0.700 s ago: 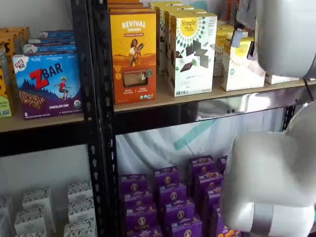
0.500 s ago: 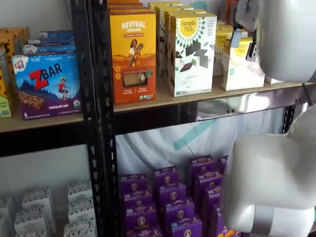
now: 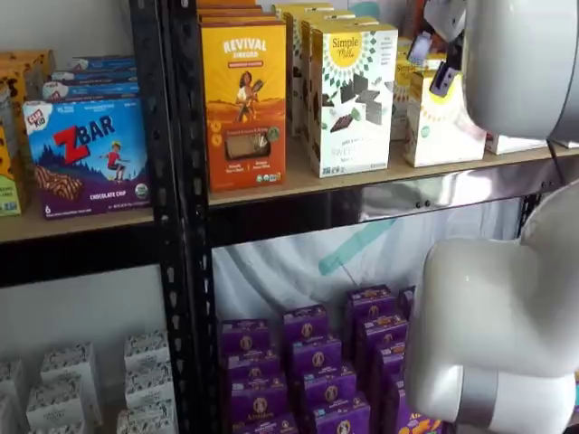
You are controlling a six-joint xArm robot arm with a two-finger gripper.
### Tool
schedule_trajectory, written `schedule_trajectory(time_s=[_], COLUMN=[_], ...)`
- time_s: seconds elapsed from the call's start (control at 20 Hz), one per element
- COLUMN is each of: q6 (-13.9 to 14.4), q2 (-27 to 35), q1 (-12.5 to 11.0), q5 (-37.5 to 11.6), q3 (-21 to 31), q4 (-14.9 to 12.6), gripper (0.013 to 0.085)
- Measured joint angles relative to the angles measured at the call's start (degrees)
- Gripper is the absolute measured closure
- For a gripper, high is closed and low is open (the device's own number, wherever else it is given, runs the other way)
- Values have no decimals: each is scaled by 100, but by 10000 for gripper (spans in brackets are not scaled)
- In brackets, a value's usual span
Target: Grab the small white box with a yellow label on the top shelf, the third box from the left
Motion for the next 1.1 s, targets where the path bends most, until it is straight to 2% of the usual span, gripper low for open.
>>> schedule_trajectory(time_s=[0.1, 0.3, 0.85, 1.1], q6=[-65, -104, -245, -241], q2=[-34, 198, 740, 1017], q1=[-20, 40, 165, 227], q5=[-582, -829, -915, -656], q3=[186, 68, -264, -516], q4=[215, 154, -596, -985], gripper=[130, 130, 130, 130])
